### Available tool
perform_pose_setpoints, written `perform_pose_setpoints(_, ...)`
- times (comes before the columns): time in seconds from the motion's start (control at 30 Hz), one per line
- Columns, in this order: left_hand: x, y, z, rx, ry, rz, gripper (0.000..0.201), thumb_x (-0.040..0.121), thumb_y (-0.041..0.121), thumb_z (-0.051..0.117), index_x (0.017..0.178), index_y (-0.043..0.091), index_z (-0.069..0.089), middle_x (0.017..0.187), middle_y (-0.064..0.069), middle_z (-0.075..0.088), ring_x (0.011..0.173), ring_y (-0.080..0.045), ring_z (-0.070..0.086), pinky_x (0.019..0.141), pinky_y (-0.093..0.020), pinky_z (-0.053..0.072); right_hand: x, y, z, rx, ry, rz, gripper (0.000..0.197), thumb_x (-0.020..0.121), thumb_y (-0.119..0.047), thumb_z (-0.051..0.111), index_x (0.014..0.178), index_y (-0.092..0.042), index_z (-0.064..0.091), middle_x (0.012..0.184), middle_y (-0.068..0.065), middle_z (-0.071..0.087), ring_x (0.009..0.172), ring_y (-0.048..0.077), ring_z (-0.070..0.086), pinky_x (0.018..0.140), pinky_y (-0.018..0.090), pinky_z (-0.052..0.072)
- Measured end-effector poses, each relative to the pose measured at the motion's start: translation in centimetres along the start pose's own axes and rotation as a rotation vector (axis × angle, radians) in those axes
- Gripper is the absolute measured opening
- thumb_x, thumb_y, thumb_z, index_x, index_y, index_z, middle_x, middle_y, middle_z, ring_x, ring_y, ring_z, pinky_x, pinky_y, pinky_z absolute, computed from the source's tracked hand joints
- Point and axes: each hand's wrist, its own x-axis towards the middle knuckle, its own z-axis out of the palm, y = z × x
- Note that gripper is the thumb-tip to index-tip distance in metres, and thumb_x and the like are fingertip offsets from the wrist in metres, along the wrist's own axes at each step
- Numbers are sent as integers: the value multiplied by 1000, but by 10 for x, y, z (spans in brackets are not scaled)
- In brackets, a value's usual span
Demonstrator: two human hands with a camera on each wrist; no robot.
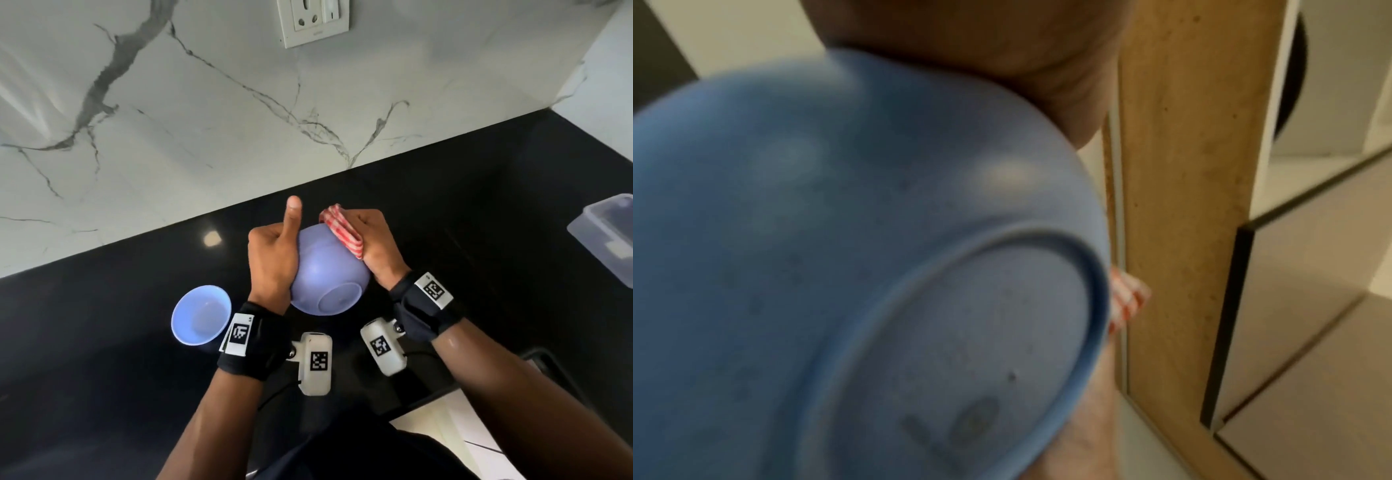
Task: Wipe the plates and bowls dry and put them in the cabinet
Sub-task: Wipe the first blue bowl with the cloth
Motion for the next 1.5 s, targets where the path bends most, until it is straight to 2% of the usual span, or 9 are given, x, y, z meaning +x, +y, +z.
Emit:
perform_pose_setpoints(0.07, -2, 0, -3, -69, 67, -62, 70, 99, 60, 59, 54, 25, 19, 57, -4, 22, 60, -23, 24, 59, -38, 26, -4, 10, 1, 142, 106, 119, 29, 105, -4, 48, 116, 16, 64, 96, 14, 73, 82, 2, 70, 79, 10, 50)
perform_pose_setpoints(0.13, -5, 0, -6, -153, 115, -133, 68, 100, 58, 58, 55, 25, 20, 54, 0, 24, 55, -20, 25, 57, -36, 28, -8, 18, 1, 228, 162, 166, 24, 106, -12, 50, 114, 1, 68, 95, -2, 71, 87, -1, 69, 79, 15, 51)
perform_pose_setpoints(0.43, -6, 3, -4, -535, 220, -341, 59, 106, 58, 47, 64, 15, 46, 52, 1, 56, 46, -16, 59, 47, -22, 50, -27, 28, 27, 775, 235, 158, 20, 109, -21, 40, 101, -15, 56, 91, 8, 60, 86, 17, 62, 82, 31, 54)
perform_pose_setpoints(0.67, -5, -9, -10, -526, 226, -414, 54, 102, 63, 50, 83, 14, 63, 65, 6, 71, 64, -16, 71, 69, -32, 61, 1, 29, -9, 480, 307, 102, 33, 105, -5, 40, 74, -8, 52, 70, 6, 59, 68, 19, 60, 72, 36, 51)
perform_pose_setpoints(0.73, -4, -10, -11, -528, 214, -410, 54, 101, 65, 49, 91, 17, 68, 76, 6, 75, 73, -17, 74, 73, -36, 61, 1, 24, -20, 393, 352, 15, 24, 106, -11, 45, 99, -5, 66, 100, 9, 74, 97, 22, 72, 93, 46, 55)
perform_pose_setpoints(0.9, -3, -16, -9, -497, 126, -419, 56, 102, 67, 44, 97, 18, 71, 84, 3, 77, 79, -18, 75, 66, -31, 59, -23, 5, -22, -94, 219, -380, 26, 104, -6, 49, 130, -5, 56, 128, 10, 61, 120, 4, 61, 99, 20, 46)
perform_pose_setpoints(1.13, -14, -15, 4, -721, -47, -454, 58, 112, 51, 28, 153, 14, 46, 104, 3, 78, 90, -10, 76, 83, -17, 58, -44, 53, 13, -1023, -132, -662, 52, 105, -32, 51, 153, -15, 42, 167, 10, 20, 157, 30, 9, 122, 59, 19)
perform_pose_setpoints(1.33, -18, -24, -1, -639, -203, -261, 32, 104, 31, 62, 128, 10, 69, 119, -7, 74, 105, -22, 73, 91, -23, 53, -26, 49, 21, -936, -20, -671, 45, 104, -32, 46, 147, -18, 52, 160, 7, 40, 153, 28, 26, 121, 55, 25)
perform_pose_setpoints(1.5, -21, -22, 13, -572, 70, -285, 35, 109, 35, 50, 103, 10, 74, 96, -11, 77, 91, -25, 73, 76, -34, 58, 3, 32, 26, -402, 67, -116, 29, 104, -37, 47, 125, -31, 66, 128, -11, 66, 121, 4, 60, 109, 29, 46)
